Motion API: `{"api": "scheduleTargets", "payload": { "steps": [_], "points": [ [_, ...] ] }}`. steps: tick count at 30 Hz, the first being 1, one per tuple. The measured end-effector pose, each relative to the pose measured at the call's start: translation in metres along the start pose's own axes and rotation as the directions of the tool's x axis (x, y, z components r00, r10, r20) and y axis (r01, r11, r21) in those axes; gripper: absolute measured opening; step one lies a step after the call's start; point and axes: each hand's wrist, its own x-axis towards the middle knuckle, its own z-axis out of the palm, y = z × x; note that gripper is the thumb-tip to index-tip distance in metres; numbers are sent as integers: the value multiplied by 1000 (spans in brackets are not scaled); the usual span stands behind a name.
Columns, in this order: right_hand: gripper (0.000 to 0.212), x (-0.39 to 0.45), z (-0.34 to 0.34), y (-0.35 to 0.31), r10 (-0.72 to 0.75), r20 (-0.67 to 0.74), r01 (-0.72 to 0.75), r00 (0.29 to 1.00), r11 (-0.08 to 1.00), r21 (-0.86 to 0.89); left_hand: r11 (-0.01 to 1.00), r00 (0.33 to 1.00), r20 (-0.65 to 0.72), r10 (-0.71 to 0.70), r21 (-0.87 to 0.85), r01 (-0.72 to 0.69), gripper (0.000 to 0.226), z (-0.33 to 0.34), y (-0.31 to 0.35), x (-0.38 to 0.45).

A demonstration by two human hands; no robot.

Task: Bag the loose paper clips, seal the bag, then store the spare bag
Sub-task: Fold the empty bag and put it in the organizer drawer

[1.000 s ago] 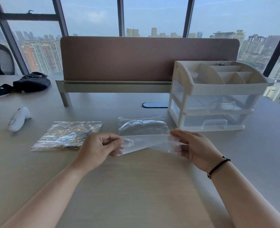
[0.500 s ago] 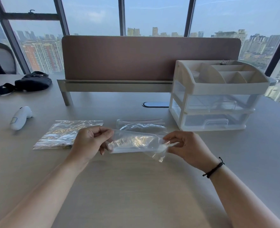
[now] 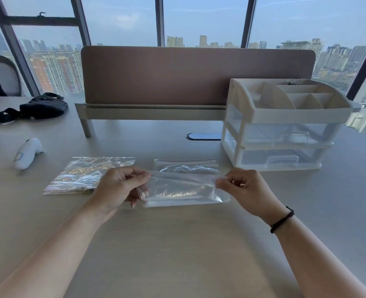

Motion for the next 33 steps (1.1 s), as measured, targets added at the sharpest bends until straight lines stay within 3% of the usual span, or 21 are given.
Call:
{"api": "scheduleTargets", "payload": {
  "steps": [3,6,8,10,14,20,22,26,31,33],
  "points": [
    [36,1,-7,0,38,33,-42,999,990,133,1000,997,81,3,29,-5,15,-1,-1,-1],
    [21,-1,-10,-4,78,137,-116,987,949,293,998,994,106,26,51,-32,21,-1,-1,-3],
    [49,-1,-8,-2,110,153,-164,982,901,403,999,993,114,26,39,-31,17,0,0,-4],
    [40,-2,-7,-2,158,151,-213,976,846,490,1000,995,100,21,8,-22,20,1,1,-5],
    [23,-2,-5,-4,232,158,-280,960,829,484,997,995,92,44,-61,-39,27,6,3,-7],
    [33,1,13,3,295,6,-272,955,871,410,994,988,147,54,-101,-39,27,11,8,-12],
    [32,0,18,2,313,13,-288,950,854,434,992,989,143,36,-122,-19,27,11,9,-12],
    [29,1,20,4,361,33,-332,932,812,480,984,991,128,-31,-172,53,23,12,6,-9],
    [26,3,23,1,418,-6,-367,908,803,469,969,936,291,-200,-84,233,67,12,0,-9],
    [26,4,25,-1,433,-24,-374,901,804,462,976,946,250,-205,-24,218,50,13,-3,-8]
  ]
}}
